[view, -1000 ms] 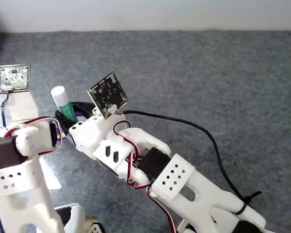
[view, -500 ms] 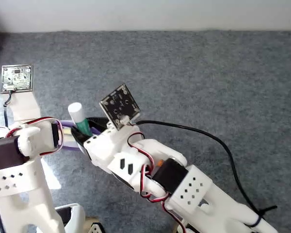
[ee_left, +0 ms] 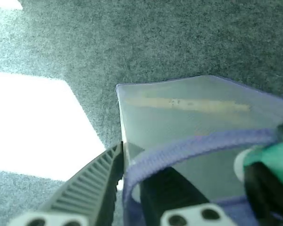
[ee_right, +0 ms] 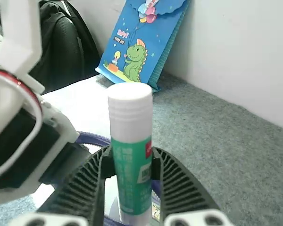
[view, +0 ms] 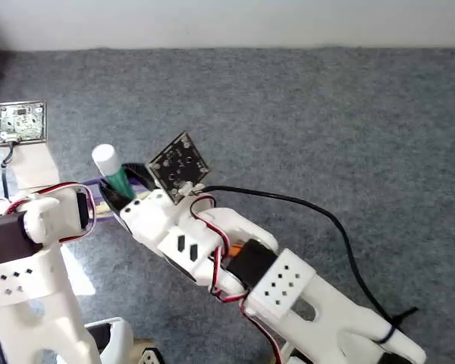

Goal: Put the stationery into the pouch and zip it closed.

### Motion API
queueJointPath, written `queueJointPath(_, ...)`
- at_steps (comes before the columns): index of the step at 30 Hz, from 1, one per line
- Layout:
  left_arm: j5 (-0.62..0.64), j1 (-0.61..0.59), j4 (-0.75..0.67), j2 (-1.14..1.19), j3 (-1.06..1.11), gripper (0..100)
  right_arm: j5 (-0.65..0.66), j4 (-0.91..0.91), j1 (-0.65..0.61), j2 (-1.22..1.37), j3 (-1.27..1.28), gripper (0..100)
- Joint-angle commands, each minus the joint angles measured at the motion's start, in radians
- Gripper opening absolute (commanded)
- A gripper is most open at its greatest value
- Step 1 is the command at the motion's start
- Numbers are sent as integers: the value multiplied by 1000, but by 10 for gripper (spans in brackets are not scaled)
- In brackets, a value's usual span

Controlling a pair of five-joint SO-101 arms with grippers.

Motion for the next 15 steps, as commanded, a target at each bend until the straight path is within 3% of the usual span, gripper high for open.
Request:
queueJointPath(1, 17, 2, -2, -2, -13, 12, 43, -39, 4, 42, -2, 28)
queueJointPath(7, 17, -2, 0, -2, -13, 12, 43, 150, 4, -8, -5, 229)
queueJointPath(15, 17, 2, -5, -2, -13, 12, 43, 259, 5, -177, -3, 177)
